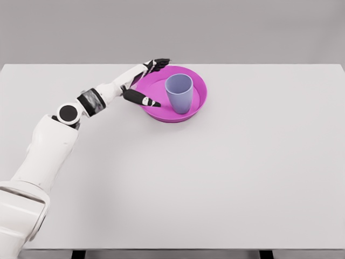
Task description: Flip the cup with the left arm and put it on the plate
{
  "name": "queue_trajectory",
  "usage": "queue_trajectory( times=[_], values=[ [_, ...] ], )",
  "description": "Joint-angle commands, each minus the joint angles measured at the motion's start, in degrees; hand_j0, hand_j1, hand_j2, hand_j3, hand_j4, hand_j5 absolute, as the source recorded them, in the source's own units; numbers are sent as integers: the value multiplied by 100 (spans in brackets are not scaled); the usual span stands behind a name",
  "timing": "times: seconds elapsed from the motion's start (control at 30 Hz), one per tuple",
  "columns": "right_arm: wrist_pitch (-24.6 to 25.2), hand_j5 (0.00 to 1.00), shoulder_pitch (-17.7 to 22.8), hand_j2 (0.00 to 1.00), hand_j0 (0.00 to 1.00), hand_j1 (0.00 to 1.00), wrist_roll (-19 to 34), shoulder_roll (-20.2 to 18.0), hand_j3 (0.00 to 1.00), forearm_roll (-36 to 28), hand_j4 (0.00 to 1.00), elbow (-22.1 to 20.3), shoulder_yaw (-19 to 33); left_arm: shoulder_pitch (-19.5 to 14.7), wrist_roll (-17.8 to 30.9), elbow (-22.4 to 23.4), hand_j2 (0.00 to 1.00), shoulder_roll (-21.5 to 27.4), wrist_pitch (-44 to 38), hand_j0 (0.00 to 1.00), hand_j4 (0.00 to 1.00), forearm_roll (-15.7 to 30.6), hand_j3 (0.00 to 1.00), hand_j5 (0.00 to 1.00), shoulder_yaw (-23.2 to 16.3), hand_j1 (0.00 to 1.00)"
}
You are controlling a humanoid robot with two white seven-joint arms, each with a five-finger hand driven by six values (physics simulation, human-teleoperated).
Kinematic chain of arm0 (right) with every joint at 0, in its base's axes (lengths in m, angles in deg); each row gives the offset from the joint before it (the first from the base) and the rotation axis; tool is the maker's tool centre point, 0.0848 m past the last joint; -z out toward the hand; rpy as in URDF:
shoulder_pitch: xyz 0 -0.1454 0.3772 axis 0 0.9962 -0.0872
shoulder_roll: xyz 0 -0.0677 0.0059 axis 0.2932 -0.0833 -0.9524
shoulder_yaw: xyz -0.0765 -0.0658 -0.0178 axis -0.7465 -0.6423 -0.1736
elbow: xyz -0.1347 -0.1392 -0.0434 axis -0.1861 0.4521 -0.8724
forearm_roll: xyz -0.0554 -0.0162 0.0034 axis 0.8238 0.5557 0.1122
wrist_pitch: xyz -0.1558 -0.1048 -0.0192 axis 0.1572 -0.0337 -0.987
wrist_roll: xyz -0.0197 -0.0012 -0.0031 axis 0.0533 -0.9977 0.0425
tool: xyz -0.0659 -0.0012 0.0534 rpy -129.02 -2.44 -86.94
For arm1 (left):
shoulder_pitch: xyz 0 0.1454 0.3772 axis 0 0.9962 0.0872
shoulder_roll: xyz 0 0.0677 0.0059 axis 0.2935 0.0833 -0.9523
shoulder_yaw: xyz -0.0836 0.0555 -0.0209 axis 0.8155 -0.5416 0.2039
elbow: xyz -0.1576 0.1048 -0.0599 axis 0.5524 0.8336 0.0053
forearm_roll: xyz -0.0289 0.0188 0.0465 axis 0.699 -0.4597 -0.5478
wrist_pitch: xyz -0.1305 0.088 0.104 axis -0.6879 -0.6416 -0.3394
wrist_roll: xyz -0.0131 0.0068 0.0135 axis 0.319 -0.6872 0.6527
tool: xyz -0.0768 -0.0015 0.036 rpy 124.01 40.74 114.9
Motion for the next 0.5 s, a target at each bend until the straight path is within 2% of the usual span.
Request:
queue_trajectory(
  times=[0.0, 0.1, 0.17, 0.23, 0.33, 0.47],
  values=[
    [1, 100, 0, 100, 100, 100, 1, 0, 100, -1, 100, 0, 0, 0, 10, -22, 100, 212, -10, 100, 100, 64, 100, 100, 12, 100],
    [1, 100, 0, 100, 100, 100, 1, 0, 100, -1, 100, 0, 0, -18, 10, -22, 100, 669, -10, 100, 100, 99, 100, 100, 29, 100],
    [1, 100, 0, 100, 100, 100, 1, 0, 100, -1, 100, 0, 0, 62, 45, -110, 100, 1179, -10, 100, 100, 143, 100, 100, 346, 100],
    [1, 100, 0, 100, 100, 100, 1, 0, 100, -1, 100, 0, 0, 79, 45, -83, 100, 1478, -10, 100, 100, 143, 100, 100, 337, 100],
    [1, 100, 0, 100, 100, 100, 1, 0, 100, -1, 100, 0, 0, 352, 45, -92, 100, 2014, -10, 100, 100, 152, 100, 100, 354, 100],
    [1, 100, 0, 100, 100, 100, 1, 0, 100, -1, 100, 0, 0, 483, 45, -48, 100, 2454, -10, 100, 100, 126, 100, 100, 354, 100]
  ],
)
